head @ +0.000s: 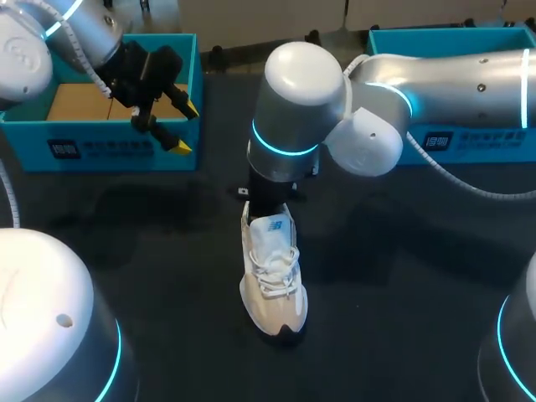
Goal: Take the shoe out of the shoebox, open the shoe tongue, remove and reinsert the insole, then place the shoe into the shoebox
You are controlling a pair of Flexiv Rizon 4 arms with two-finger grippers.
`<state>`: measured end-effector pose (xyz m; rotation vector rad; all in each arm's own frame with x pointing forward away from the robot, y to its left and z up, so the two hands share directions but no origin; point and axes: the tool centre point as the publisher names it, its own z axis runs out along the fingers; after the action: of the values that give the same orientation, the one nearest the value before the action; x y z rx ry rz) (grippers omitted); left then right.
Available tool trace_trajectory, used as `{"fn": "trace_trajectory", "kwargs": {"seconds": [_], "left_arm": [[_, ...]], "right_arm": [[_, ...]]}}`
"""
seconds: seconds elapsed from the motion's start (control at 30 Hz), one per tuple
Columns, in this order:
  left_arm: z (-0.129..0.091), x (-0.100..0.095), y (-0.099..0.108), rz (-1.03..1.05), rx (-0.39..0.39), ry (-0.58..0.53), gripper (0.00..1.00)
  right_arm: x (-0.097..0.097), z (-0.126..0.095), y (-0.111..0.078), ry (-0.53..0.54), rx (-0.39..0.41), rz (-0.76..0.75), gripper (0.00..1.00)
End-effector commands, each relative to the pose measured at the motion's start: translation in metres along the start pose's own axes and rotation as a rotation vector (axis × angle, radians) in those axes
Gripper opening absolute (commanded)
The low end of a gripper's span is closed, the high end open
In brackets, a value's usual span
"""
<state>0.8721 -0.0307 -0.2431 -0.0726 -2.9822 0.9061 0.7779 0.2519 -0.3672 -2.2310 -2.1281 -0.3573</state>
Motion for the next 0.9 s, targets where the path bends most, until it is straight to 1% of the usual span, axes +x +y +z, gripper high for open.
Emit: {"fn": "trace_trajectory", "kwargs": {"seconds": [0.03,0.2,0.37,0.67,0.83,0.9], "left_arm": [[0.0,0.0,0.0,-0.001,-0.003,0.002,1.0],[0.0,0.0,0.0,-0.001,-0.003,0.002,1.0],[0.0,0.0,0.0,-0.001,-0.003,0.002,1.0],[0.0,0.0,0.0,-0.001,-0.003,0.002,1.0],[0.0,0.0,0.0,-0.001,-0.003,0.002,1.0],[0.0,0.0,0.0,-0.001,-0.003,0.002,1.0]], "right_arm": [[0.003,-0.004,0.0,0.011,0.0,-0.01,0.0],[0.01,0.006,0.002,0.046,0.013,-0.025,0.0],[0.012,0.011,0.002,0.064,0.02,-0.032,0.0],[0.004,0.032,-0.001,0.098,0.05,-0.018,0.0],[-0.001,0.043,-0.005,0.084,0.075,0.001,0.0],[-0.004,0.046,-0.006,0.062,0.08,0.006,0.0]]}}
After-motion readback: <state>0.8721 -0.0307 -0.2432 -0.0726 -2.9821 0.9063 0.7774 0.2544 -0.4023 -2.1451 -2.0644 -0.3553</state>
